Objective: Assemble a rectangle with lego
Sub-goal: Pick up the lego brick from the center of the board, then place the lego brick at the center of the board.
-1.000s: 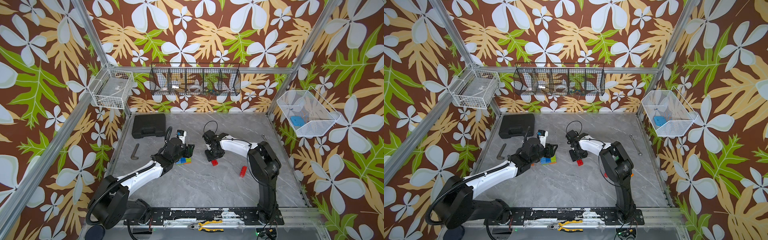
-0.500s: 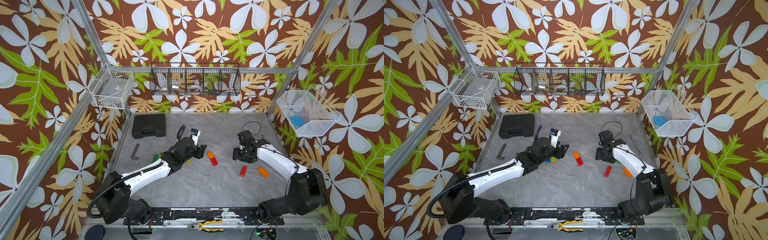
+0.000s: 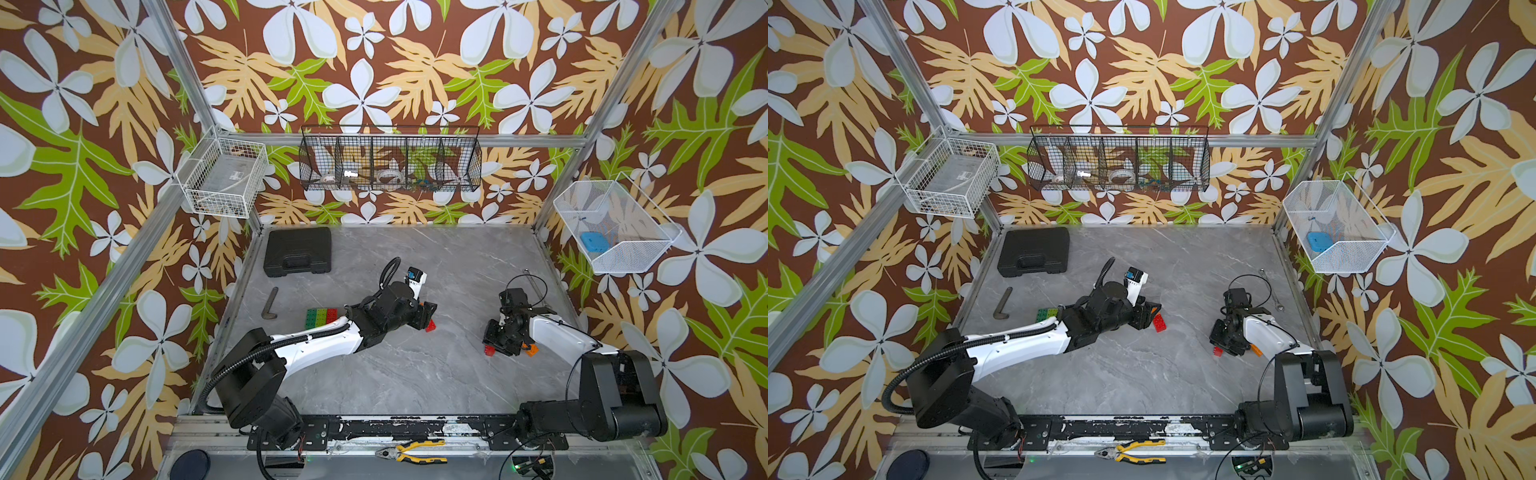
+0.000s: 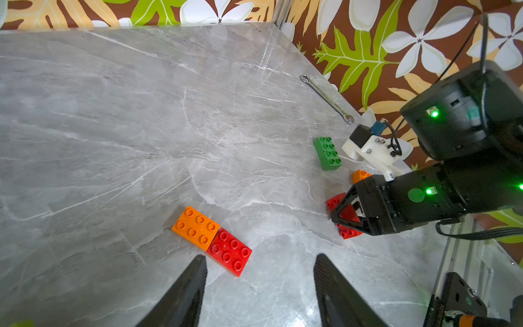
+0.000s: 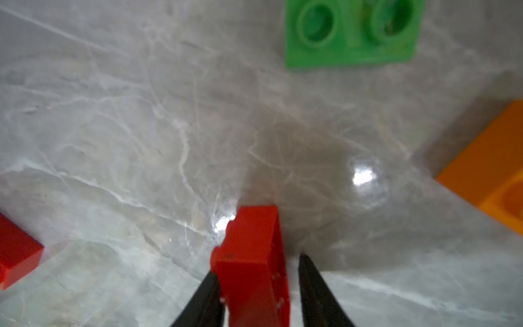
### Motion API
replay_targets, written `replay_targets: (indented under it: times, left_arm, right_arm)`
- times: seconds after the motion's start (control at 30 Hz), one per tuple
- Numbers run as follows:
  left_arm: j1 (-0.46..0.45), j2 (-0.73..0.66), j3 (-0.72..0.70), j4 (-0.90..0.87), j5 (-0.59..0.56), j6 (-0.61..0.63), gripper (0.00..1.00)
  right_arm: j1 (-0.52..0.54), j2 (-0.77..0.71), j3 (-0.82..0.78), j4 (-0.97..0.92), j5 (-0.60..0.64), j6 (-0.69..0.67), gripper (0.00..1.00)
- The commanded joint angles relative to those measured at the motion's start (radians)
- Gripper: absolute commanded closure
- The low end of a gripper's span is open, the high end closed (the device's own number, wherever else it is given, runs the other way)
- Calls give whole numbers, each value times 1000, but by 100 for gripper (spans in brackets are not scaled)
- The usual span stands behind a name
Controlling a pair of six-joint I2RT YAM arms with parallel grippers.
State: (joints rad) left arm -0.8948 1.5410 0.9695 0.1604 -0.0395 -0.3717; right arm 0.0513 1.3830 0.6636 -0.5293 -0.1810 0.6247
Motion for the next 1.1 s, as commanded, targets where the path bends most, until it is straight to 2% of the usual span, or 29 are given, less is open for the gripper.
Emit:
replay_targets:
  times: [0.0, 0.03, 0.13, 0.2, 0.27, 0.37, 0.43, 0.53, 0.67, 0.97, 1.07]
  left_arm:
    - [2, -8, 12, -2, -8, -48, 45]
    - [8, -14, 12, -6, -1, -63, 47]
    - [25, -34, -12, 42, 81, -134, 49]
    - [25, -38, -52, 120, 146, -210, 41]
    - [21, -28, -91, 214, 192, -298, 30]
    - [8, 14, -113, 330, 230, -386, 19]
    - [-8, 39, -92, 355, 225, -400, 15]
    - [-16, 48, -81, 379, 190, -407, 15]
    - [-16, 59, -66, 403, 188, -401, 23]
    - [-16, 90, -19, 397, 193, -367, 54]
    - [-16, 94, -11, 389, 193, -353, 59]
  right_arm:
    - [-1, -37, -10, 93, -60, 1, 79]
    - [-1, -73, -13, 124, -97, 10, 83]
    - [10, -172, -17, 253, -226, 111, 85]
    - [52, -219, -6, 340, -264, 205, 85]
    - [119, -262, 2, 442, -251, 313, 86]
    - [202, -295, 0, 577, -210, 474, 85]
    - [240, -304, -5, 633, -179, 555, 85]
    - [272, -302, 9, 658, -163, 606, 84]
    - [299, -305, 15, 675, -169, 645, 84]
    - [347, -309, -2, 697, -185, 695, 84]
    - [352, -305, 5, 677, -194, 687, 84]
